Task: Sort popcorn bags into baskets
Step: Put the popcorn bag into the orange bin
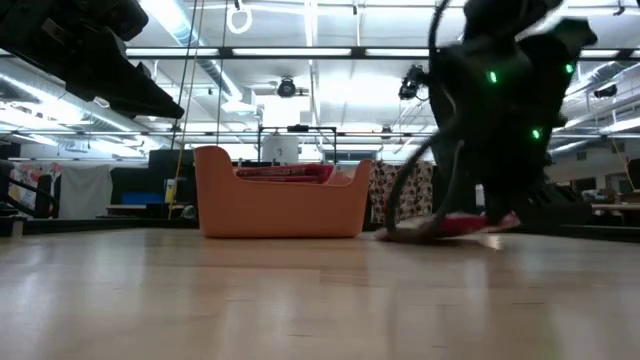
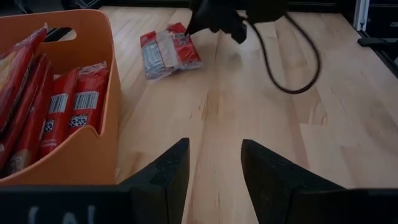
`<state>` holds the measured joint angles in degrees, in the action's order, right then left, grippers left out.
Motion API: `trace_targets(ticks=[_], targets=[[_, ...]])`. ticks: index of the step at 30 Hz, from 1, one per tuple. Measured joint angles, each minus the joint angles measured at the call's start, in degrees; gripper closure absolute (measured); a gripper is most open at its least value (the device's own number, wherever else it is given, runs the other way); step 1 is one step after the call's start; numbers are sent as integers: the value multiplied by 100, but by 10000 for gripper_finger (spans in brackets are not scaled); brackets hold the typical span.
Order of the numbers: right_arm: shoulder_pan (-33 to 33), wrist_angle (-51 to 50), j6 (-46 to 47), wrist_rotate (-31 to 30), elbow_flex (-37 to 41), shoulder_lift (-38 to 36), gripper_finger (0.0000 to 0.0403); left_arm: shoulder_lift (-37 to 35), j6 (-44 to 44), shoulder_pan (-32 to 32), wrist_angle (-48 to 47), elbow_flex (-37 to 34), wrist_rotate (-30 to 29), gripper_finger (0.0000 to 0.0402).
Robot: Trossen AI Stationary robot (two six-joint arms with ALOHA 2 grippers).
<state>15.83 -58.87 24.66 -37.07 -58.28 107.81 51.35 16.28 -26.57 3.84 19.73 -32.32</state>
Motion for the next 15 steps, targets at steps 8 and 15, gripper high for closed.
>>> trace_targets(ticks=[8,15], targets=[[129,-624,-149,-335,-1139,-2,399,0,4,0,0,0,0,251],[129,-705,-749,-250,-2338,-4,400,0,4,-1,2,2,0,251]])
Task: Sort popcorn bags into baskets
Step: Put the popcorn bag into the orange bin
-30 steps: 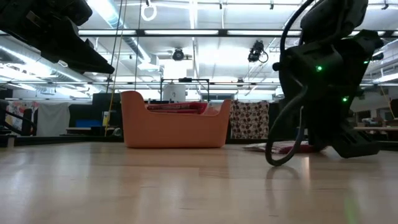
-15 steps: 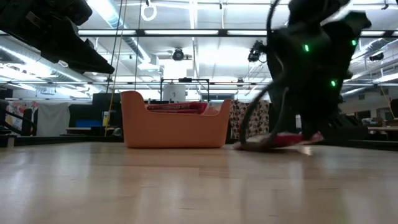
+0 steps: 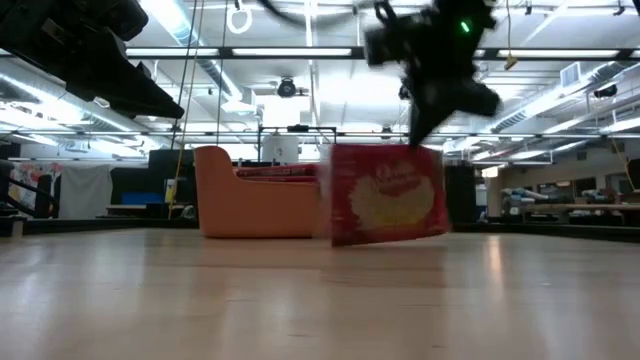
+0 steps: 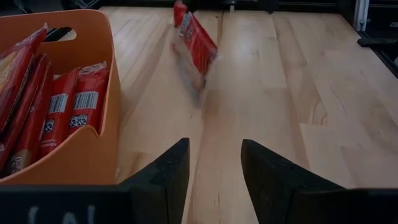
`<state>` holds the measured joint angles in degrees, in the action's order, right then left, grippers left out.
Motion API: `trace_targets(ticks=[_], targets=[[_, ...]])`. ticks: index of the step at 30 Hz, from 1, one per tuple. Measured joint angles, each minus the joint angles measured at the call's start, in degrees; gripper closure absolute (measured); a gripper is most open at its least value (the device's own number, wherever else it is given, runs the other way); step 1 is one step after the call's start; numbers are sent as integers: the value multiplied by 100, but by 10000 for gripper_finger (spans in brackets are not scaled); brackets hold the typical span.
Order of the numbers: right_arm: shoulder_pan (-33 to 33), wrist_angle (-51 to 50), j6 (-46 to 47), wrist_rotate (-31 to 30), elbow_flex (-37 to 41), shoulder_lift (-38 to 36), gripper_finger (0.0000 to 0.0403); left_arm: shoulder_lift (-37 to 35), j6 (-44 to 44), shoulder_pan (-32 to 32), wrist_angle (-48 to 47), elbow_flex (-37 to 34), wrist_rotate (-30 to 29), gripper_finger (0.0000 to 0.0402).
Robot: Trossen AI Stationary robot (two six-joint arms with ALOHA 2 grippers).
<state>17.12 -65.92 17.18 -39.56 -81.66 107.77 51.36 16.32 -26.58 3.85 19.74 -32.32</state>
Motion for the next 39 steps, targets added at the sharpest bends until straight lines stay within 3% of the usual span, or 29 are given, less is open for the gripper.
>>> trace_targets(ticks=[8,10,14,18,28,39], targets=[[-1,-12,-502,-558,-1237,-11,401,0,2,-1,-2,5,0,251],[-49,52,-539,-322,-1431,-20,401,2,2,2,-2,5,0,251],[-182,436,-326,697,-1484,-20,378,0,3,2,-2,5,0,251],[-175,1207,-195,1090,-1022,-17,336,1,13,2,1,5,1,251],[548,3236,-890,546,775,-9,272,2,83,3,-1,5,2,251],[634,3666,-567,349,1511,-9,209,1,73,4,1,5,0,251]])
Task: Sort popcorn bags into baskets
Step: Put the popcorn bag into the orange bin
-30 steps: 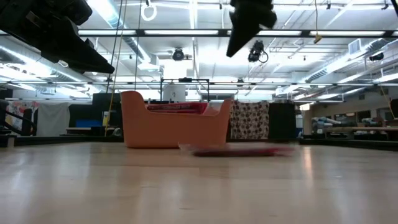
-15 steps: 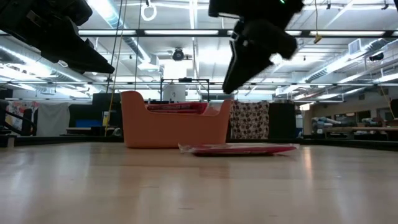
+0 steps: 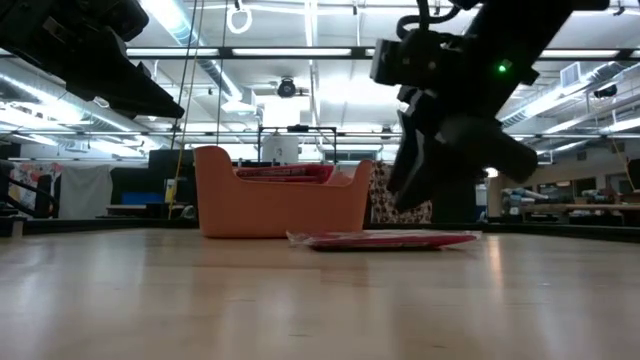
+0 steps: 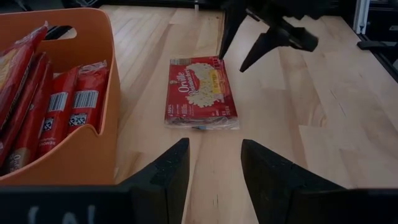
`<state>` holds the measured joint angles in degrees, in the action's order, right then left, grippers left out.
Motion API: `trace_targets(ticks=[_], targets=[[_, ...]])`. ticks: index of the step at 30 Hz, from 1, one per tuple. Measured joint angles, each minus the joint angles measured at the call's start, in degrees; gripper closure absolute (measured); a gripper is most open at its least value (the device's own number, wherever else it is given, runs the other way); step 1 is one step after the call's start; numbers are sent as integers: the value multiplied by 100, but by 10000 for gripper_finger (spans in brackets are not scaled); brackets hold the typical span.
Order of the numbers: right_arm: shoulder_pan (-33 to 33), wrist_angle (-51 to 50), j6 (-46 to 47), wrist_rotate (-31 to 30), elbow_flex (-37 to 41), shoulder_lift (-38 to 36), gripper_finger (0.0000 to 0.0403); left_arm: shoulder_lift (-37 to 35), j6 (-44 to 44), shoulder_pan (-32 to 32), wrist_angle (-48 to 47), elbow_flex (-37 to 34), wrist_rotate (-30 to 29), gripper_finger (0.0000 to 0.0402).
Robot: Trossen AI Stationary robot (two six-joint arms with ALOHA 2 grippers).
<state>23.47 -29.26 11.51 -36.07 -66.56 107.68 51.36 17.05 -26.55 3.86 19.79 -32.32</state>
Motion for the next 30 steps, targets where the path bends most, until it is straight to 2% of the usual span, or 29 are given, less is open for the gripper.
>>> trace_targets(ticks=[3,12,20,25,30], targets=[[9,133,-11,-192,116,0,205,0,-6,0,0,0,1,251],[4,457,11,-204,478,0,207,-1,-8,0,0,-2,0,251],[4,1345,-103,-250,1191,0,208,-1,-6,2,0,-2,0,251],[-63,1554,-176,-410,1374,-15,208,1,-6,0,0,-2,0,251],[-255,1646,-521,-440,1477,-26,232,1,-6,0,0,-2,0,251]])
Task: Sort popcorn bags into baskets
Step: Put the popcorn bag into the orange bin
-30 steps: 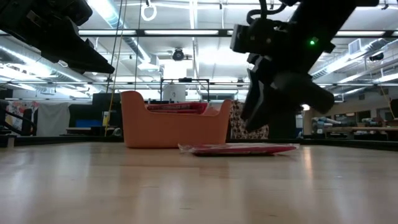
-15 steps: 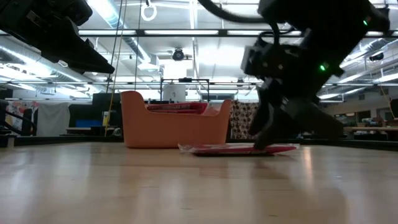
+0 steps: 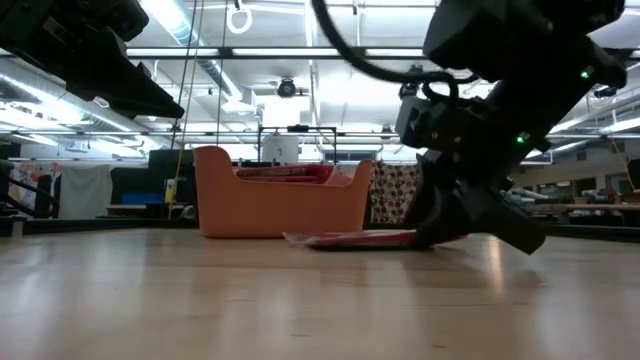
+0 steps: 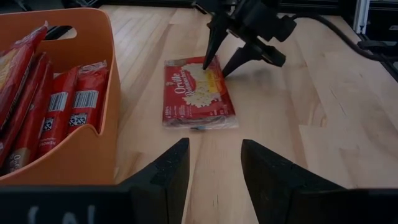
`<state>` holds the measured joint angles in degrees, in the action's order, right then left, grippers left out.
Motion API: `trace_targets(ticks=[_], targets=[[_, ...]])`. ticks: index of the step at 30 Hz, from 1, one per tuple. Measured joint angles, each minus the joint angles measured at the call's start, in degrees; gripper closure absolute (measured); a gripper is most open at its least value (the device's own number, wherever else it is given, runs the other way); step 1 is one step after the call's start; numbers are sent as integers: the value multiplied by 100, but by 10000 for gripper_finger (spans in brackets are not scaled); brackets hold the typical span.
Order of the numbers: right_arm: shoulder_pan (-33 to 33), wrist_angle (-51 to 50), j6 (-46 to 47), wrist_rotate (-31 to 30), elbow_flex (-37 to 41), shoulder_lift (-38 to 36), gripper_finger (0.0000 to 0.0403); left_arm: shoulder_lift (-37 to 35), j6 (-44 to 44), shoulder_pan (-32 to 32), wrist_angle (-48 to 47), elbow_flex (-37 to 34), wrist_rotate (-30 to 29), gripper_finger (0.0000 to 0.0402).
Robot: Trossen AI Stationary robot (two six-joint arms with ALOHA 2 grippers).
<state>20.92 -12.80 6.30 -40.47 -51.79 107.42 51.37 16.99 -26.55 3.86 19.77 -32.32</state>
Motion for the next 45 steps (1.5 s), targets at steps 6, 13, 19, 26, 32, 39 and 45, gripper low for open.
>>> trace_targets(ticks=[6,13,19,26,32,39,45], targets=[[-222,62,-291,228,11,2,303,0,-1,0,0,-2,0,251],[-297,145,-174,390,-2,22,393,-1,-13,0,0,-2,0,251],[-283,-431,-173,159,-543,37,391,-1,-24,0,-2,-7,0,251],[-281,-1916,-196,-237,-1744,37,396,0,-23,0,-2,-7,0,251],[-321,-2863,-200,-684,-2762,37,399,0,-22,1,-2,-7,0,251],[-372,-3074,-753,-1512,-3588,30,400,0,-17,2,-2,-7,2,251],[-755,-2277,-2001,-1529,-3727,17,398,-2,-1,2,-1,-7,0,251]])
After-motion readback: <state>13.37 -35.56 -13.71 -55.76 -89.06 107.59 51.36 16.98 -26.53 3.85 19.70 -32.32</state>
